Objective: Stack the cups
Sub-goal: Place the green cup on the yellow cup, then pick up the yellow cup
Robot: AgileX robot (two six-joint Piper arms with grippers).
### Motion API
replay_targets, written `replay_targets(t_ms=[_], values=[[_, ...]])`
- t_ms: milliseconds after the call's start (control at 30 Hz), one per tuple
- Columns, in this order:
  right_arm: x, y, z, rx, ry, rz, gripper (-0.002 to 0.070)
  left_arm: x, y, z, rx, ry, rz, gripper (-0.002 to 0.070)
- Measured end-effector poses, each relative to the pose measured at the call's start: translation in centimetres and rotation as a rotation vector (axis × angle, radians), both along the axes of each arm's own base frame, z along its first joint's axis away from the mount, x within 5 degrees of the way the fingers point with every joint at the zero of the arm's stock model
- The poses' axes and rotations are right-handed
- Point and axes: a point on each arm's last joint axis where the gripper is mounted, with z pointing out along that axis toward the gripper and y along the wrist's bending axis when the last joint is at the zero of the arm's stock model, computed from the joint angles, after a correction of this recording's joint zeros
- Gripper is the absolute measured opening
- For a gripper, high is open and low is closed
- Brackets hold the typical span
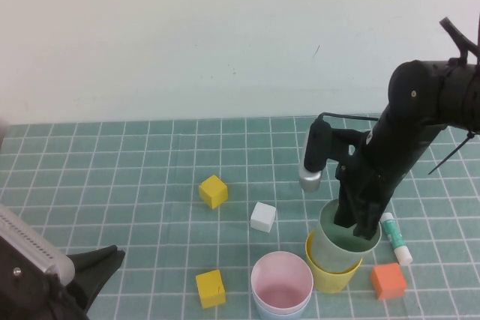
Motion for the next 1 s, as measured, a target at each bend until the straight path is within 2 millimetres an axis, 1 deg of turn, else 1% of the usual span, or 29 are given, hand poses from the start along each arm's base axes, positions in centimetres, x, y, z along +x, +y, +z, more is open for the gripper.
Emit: replay_targets(t_ms=[167,233,300,433,533,667,800,900,1000], values=[[0.1,-0.2,-0.3,-0.03,-0.015,0.036,0.002,0.0,0.0,0.0,0.0,0.0,0.0,-0.0001],[0.2,-0.2,-0.5,-0.033,-0.012,0.037,0.004,0.0,0.0,0.0,0.0,0.0,0.0,-0.0001],[0.2,-0.2,-0.5,-0.033,-0.013,0.037,0.0085,0.0,0.0,0.0,0.0,0.0,0.0,-0.0001],[0.2,-0.1,-0.5,-0.025,-0.018,0.033,0.0205,0.0,0.0,0.0,0.0,0.0,0.0,-0.0001],[0.3,-0.1,-0.4,-0.02,-0.029,0.029,0.0277,0.0,0.0,0.0,0.0,0.0,0.0,-0.0001],[0.4,0.0,-0.1,-0.019,-0.016,-0.006,0.0307,0.0,0.0,0.0,-0.003,-0.005,0.0,-0.0001],[0.9,0.0,1.6,-0.045,0.009,-0.043,0.0312,0.0,0.0,0.0,-0.003,-0.005,0.0,-0.0001],[1.3,0.0,3.8,-0.078,0.036,-0.065,0.03,0.0,0.0,0.1,-0.004,-0.006,-0.001,-0.0001],[2.1,0.2,6.7,-0.075,0.009,-0.106,0.0246,0.0,0.0,0.1,-0.009,-0.013,-0.001,-0.0001]])
